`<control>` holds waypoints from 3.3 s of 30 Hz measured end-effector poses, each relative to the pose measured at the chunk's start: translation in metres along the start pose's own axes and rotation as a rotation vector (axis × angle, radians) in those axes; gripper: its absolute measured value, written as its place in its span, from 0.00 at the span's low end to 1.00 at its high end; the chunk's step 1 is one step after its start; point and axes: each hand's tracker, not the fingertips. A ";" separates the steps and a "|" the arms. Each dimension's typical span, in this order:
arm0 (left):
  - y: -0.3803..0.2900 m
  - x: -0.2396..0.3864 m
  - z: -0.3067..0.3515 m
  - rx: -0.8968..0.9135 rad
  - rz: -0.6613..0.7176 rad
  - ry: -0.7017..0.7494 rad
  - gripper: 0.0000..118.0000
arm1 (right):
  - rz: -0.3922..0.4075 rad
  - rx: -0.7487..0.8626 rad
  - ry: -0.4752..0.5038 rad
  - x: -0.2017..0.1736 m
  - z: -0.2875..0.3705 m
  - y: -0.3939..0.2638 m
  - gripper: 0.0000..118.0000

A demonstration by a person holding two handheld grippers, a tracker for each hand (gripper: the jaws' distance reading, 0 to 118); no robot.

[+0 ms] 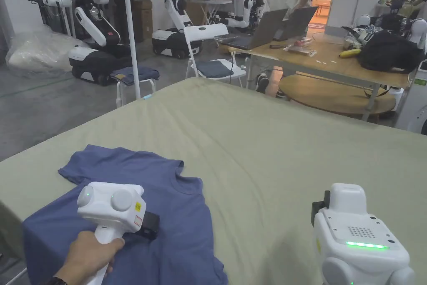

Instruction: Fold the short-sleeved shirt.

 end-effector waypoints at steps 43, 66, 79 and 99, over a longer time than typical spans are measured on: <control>0.050 0.412 0.274 0.581 -0.485 -0.884 0.00 | -0.104 0.116 -0.414 0.223 0.125 0.016 0.00; -0.083 0.459 0.168 0.324 -0.451 -0.862 0.43 | -0.182 0.015 -0.509 0.270 0.164 -0.029 0.00; -0.033 0.344 0.123 0.379 -0.260 -0.566 0.00 | -0.161 -0.011 -0.397 0.238 0.112 -0.020 0.00; 0.091 0.415 -0.043 -0.032 -0.340 -0.326 0.44 | -0.138 -0.075 -0.390 0.280 0.080 -0.017 0.00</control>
